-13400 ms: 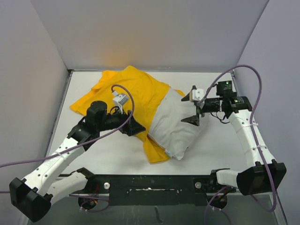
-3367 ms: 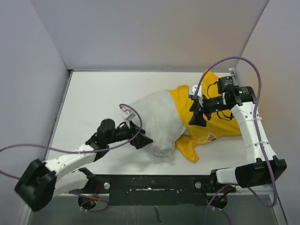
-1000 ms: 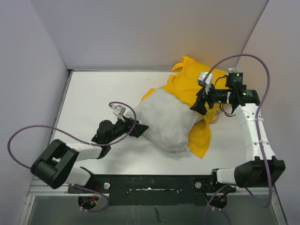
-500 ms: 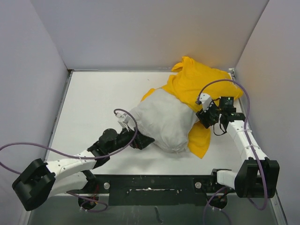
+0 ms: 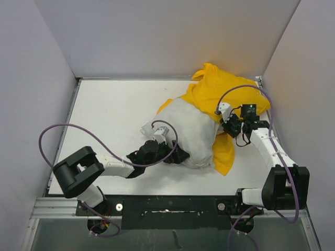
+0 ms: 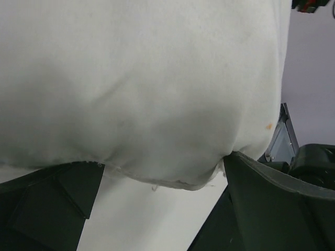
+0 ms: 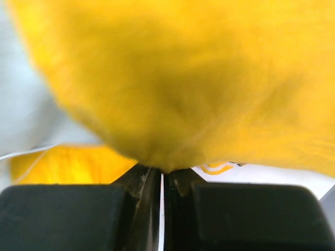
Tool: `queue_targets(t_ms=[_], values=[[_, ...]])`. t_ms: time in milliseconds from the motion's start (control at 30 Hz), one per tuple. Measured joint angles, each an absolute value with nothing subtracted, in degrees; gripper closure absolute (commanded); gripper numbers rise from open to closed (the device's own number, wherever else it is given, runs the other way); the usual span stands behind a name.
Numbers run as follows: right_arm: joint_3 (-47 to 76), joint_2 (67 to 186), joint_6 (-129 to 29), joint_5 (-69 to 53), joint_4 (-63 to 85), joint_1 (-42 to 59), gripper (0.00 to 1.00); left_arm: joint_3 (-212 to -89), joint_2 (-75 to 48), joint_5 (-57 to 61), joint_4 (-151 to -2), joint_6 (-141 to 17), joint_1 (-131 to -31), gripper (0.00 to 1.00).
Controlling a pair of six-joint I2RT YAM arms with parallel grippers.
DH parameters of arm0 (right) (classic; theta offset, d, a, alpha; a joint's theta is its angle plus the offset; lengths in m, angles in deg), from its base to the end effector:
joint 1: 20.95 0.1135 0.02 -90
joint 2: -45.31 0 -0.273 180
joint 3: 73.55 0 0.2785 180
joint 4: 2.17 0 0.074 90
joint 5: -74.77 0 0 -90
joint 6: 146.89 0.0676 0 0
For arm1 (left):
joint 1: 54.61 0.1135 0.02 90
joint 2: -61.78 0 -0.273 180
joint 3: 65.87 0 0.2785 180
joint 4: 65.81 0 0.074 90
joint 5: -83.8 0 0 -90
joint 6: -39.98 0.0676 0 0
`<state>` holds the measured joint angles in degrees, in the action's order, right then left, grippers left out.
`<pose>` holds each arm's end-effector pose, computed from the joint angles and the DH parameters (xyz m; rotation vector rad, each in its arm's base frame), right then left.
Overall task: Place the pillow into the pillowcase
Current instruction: Stuff the pillow into the pillowcase.
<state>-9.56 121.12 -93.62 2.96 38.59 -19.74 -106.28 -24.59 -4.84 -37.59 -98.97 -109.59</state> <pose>0.3091 0.0276 0.2113 -0.9129 2.2512 0.1192 0.1887 -0.2721 0.1426 0.1278 2.0824 -1.2148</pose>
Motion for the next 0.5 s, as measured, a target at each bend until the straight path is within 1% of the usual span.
queue_targets(t_ms=[67,100,133,167,233,300,400,500], values=[[-8.44,119.83,-95.60,6.16,41.21,-20.03,1.00,-108.94,-28.37,-4.62,-36.45,-98.47,-109.70,0.09],[-7.92,118.91,-96.85,8.34,42.68,-20.07,1.00,-110.45,-30.25,-4.42,-35.95,-97.92,-109.70,0.13],[-7.26,118.03,-98.03,10.70,44.27,-20.07,1.00,-111.87,-31.87,-4.35,-35.58,-97.33,-109.70,0.20],[-6.41,117.47,-99.17,13.15,45.98,-20.05,1.00,-113.23,-33.13,-4.22,-35.45,-96.59,-109.73,0.31],[-3.37,117.36,-101.90,18.55,50.37,-19.50,1.00,-115.65,-34.93,-4.03,-35.20,-94.92,-109.75,0.57],[0.65,118.69,-104.41,22.42,54.76,-18.30,1.00,-117.73,-36.00,-3.96,-34.86,-92.28,-109.64,0.71],[10.24,123.67,-107.74,27.82,61.67,-15.59,1.00,-119.63,-36.37,-3.17,-34.00,-89.13,-109.18,0.84],[16.69,126.69,-108.57,31.25,64.82,-14.69,1.00,-120.81,-36.44,-0.22,-31.66,-86.55,-108.06,0.92]])
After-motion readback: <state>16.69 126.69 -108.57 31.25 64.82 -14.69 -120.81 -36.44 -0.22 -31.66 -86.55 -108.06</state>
